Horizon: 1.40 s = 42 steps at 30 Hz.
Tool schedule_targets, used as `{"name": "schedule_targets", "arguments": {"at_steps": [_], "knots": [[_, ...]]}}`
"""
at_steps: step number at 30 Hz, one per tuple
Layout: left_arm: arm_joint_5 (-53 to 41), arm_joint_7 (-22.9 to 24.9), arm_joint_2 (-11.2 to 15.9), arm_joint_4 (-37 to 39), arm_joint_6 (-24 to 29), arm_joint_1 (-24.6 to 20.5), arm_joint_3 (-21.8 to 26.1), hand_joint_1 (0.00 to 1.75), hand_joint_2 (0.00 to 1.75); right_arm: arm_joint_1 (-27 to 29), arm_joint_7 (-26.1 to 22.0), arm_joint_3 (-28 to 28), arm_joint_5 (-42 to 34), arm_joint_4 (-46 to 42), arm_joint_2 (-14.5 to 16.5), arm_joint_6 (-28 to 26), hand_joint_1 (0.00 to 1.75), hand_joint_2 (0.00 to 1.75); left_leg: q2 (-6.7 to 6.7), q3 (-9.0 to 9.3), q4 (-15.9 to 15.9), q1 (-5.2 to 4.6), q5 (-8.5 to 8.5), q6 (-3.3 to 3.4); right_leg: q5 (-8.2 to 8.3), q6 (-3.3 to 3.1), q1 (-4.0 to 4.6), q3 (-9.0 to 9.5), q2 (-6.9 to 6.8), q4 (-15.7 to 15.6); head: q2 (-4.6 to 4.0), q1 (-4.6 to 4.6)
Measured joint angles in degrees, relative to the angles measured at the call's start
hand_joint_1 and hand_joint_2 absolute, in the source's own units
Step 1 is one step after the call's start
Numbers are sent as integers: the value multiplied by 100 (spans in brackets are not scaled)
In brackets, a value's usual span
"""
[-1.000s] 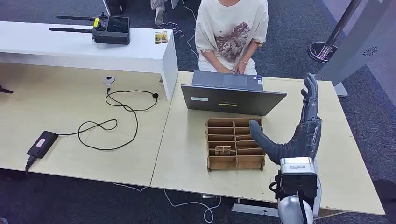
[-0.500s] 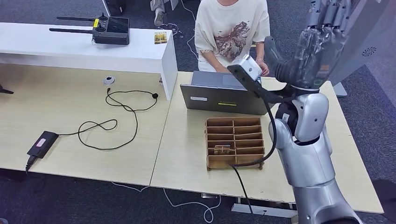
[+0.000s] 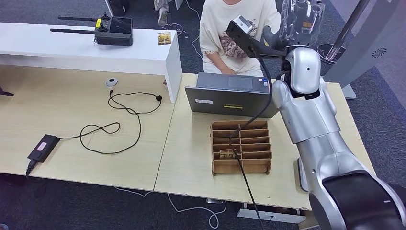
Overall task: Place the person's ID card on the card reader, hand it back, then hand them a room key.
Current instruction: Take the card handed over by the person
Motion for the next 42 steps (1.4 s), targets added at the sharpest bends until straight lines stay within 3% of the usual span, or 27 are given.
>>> {"name": "schedule_targets", "arguments": {"at_steps": [9, 25, 29, 42], "knots": [[102, -9, -9, 0, 2, 3, 0, 0, 0, -367, -15, -166, -157, 703, 63, 816, 0, 175, -1, -1, 0, 0, 0, 0, 0, 0, 0, -3, 0, 0, -1, 0], [138, 0, -56, 0, 29, 5, 0, 0, 0, -567, 13, -280, -240, 1015, 94, 1001, 0, 175, -1, -3, 0, 0, 0, 0, 0, 0, 0, -4, 0, 0, -2, 1], [138, 12, -68, 0, 44, 7, 0, 0, 0, -574, -110, -359, -308, 1051, 94, 946, 175, 175, -1, -2, 0, 0, 0, 0, 0, 0, 0, -5, 1, 0, -2, 0], [143, 21, -100, 0, 62, 9, 0, 0, 0, -561, -558, -525, -425, 1035, 94, 525, 175, 175, 0, -4, 0, 0, 0, 0, 0, 0, 0, -7, 1, 0, -1, 0]]}}
